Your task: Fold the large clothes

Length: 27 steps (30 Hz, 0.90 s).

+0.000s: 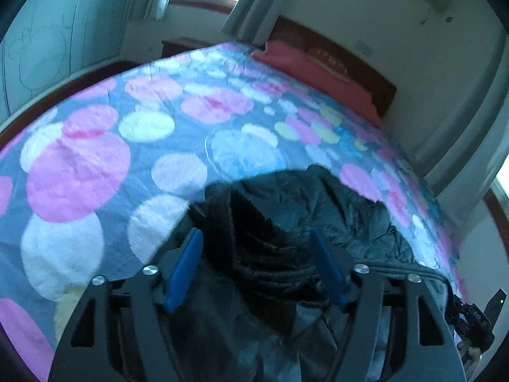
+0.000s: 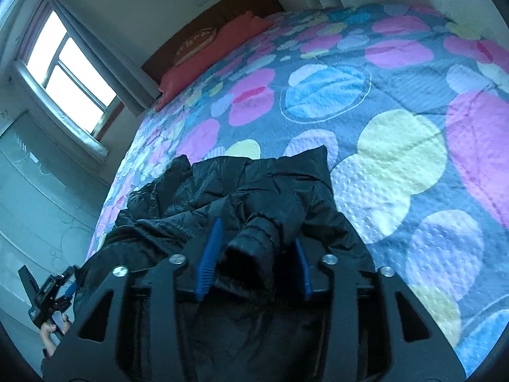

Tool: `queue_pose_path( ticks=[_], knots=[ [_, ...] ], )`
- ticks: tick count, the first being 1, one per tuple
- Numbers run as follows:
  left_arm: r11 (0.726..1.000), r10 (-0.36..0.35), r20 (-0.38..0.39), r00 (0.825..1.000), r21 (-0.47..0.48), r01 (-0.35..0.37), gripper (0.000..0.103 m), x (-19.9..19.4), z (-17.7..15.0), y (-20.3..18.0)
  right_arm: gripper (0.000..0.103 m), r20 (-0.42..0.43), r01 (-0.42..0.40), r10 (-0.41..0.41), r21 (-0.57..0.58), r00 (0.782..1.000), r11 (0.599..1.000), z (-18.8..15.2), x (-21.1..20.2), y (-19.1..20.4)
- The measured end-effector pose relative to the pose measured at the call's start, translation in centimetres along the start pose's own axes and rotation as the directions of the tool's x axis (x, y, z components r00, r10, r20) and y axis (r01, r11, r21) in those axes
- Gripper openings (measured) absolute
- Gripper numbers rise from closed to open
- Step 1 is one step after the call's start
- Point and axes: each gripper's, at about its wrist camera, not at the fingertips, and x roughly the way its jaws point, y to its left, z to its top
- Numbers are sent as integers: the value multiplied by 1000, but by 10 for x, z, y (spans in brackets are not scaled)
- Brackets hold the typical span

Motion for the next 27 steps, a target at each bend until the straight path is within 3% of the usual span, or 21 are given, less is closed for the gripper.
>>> queue_pose_path(
  ticks=[2, 3, 10, 19, 21, 27],
  knots=[
    [1000, 8, 26, 1000, 20, -8, 74, -12, 2, 2, 62, 17, -3, 4, -10, 1000, 1000, -1, -12, 0],
    [1000, 8, 33, 999, 25, -9, 74, -16, 3, 4, 64, 27, -8, 8, -14, 1000, 1000, -2, -17, 0],
    [1000, 22, -35, 999, -5, -22, 75, -18, -11, 41, 64, 32, -2, 4, -53, 999, 999, -5, -35, -2],
    [997, 51, -63, 997, 65, -47, 75, -8, -22, 57, 65, -9, 102, -106, -195, 994, 975, -3, -18, -3],
    [995, 48, -71, 996, 89, -42, 75, -1, -18, 53, 67, -11, 130, -137, -239, 991, 962, 0, -8, -2],
    [974, 36, -120, 992, 227, -8, 75, 27, 0, 32, 74, -28, 115, -132, -338, 991, 934, 17, 14, 6]
  ],
)
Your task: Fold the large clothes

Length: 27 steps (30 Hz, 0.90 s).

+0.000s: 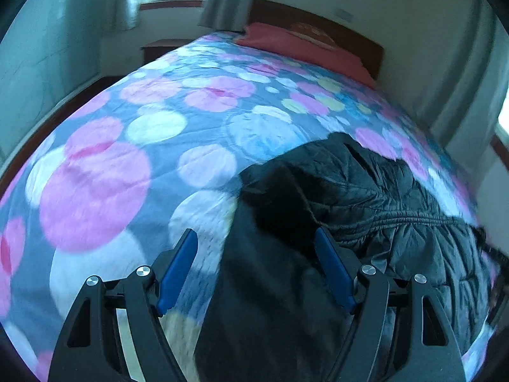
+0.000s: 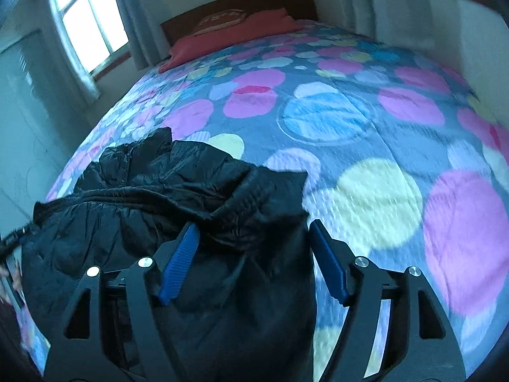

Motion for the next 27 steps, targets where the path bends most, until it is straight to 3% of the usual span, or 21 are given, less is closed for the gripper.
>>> queue_pose_path(
  ticks=[7, 10, 13, 20, 27],
  knots=[
    [987, 15, -84, 996, 161, -1, 75, 33, 16, -7, 75, -42, -24, 20, -80, 999, 997, 14, 24, 3],
    [983, 7, -111, 994, 183, 13, 74, 43, 20, -7, 60, -57, -33, 28, -88, 998, 996, 17, 33, 4],
    [979, -26, -138, 990, 197, 53, 57, 50, 17, -10, 42, -60, -20, 14, -108, 998, 994, 16, 39, 8],
    [964, 16, -43, 999, 267, -5, 29, 29, 9, -31, 20, 15, 12, -9, -160, 1000, 987, 10, 23, 25],
    [958, 15, 104, 994, 285, -45, 23, -17, 22, -48, 18, 141, 40, -14, -181, 990, 983, 20, -18, 39]
  ],
)
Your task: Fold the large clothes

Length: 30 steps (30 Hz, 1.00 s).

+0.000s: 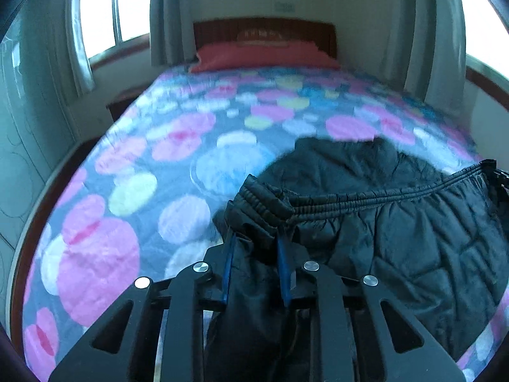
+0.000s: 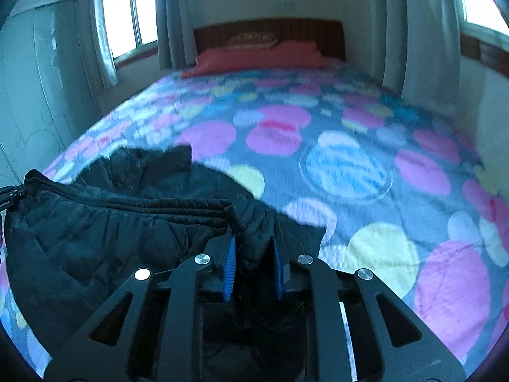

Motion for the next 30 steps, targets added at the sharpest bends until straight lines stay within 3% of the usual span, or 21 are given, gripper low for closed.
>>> queue_pose_path(
  ticks=[5, 11, 15, 22, 27, 30],
  knots=[
    [999, 39, 70, 997, -11, -38, 22, -4, 31, 0, 18, 76, 19, -20, 12, 997, 1000, 30, -2, 5],
    [989, 144, 62, 988, -49, -141, 22, 43, 68, -1, 18, 86, 63, -66, 38, 994, 997, 72, 45, 10],
    [975, 215, 13, 976, -54, -214, 22, 85, 72, -1, 18, 20, 95, -97, 62, 995, 994, 79, 94, 9],
    [958, 285, -78, 955, -1, -286, 23, 146, 45, -4, 20, -138, 157, -150, 40, 979, 987, 54, 166, 4],
    [955, 296, -98, 950, 3, -297, 24, 164, 33, -6, 28, -213, 172, -154, 66, 965, 983, 38, 192, -1],
    [943, 331, -107, 937, 29, -330, 25, 176, 28, -12, 31, -222, 166, -142, 92, 965, 982, 35, 197, -4]
  ],
)
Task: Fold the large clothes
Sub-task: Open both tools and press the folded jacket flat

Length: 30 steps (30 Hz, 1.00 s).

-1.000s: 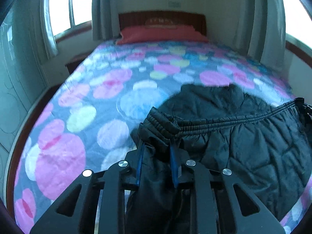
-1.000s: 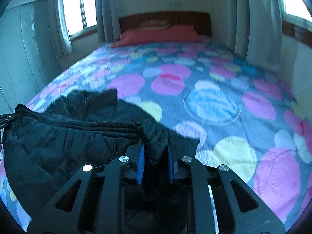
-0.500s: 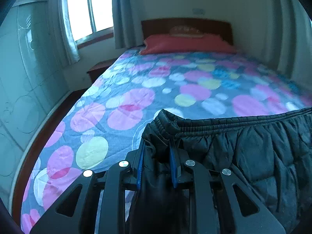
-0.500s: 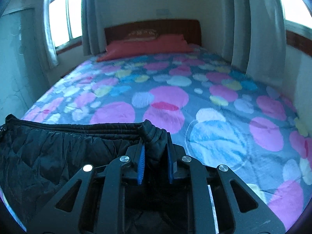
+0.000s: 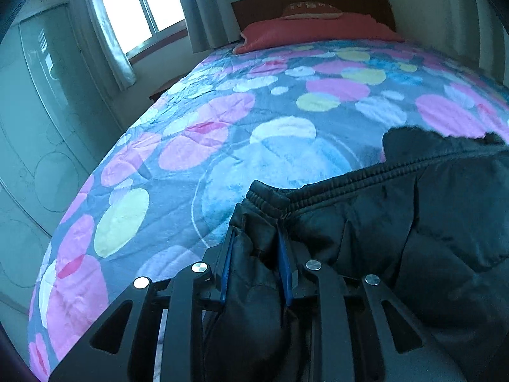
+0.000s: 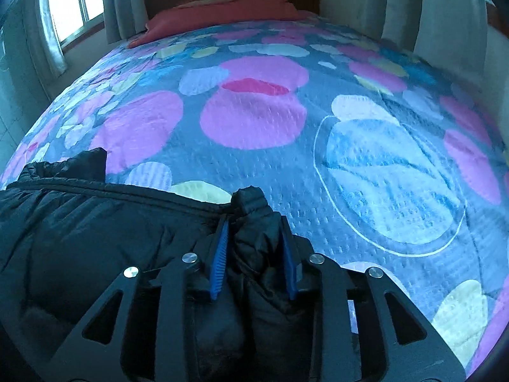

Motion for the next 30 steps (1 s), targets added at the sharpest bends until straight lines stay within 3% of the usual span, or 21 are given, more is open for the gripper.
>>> queue_pose_path(
  ticks=[4, 6, 8, 9, 11, 15, 17, 19, 21, 24, 27, 30],
  knots=[
    [1000, 16, -20, 1000, 21, -16, 28, 4, 3, -4, 34, -14, -10, 10, 29, 1000, 1000, 3, 2, -4],
    [1000, 5, -39, 999, 6, -5, 35, 1, 7, 3, 38, -16, -15, 16, 39, 1000, 999, 6, -1, -6],
    [1000, 23, -50, 998, -16, -24, 59, -5, 9, 12, 40, -16, -16, 17, 49, 1000, 999, 8, -10, -9],
    [999, 32, -56, 998, -36, -34, 63, -12, 10, 21, 41, -3, -12, 12, 54, 1000, 998, 8, -17, -10],
    [997, 37, -45, 998, -64, -40, 64, -25, 10, 34, 49, 21, -1, 0, 61, 1000, 998, 8, -27, -12],
    [988, 54, 5, 999, -148, -52, 64, -67, 7, 54, 49, 138, -28, 17, 78, 990, 997, 4, -84, -2],
    [982, 23, 46, 999, -186, -14, 64, -91, 5, 50, 49, 161, -61, 52, 51, 986, 997, 0, -97, 16],
    [980, -16, 83, 996, -195, 32, 64, -114, 2, 33, 49, 171, -115, 109, 23, 979, 993, -5, -106, 43],
    [972, -120, 119, 986, -188, 141, 64, -130, -1, 6, 49, 153, -171, 167, 11, 974, 985, -7, -106, 66],
    [960, -214, 115, 970, -159, 231, 64, -133, -4, -36, 49, 137, -202, 205, -36, 969, 979, -12, -103, 105],
    [956, -235, 82, 968, -161, 246, 64, -122, -7, -65, 49, 123, -190, 203, -106, 972, 976, -19, -95, 137],
    [960, -215, 52, 975, -171, 220, 64, -105, -13, -78, 49, 105, -124, 143, -170, 984, 978, -31, -74, 153]
  ],
)
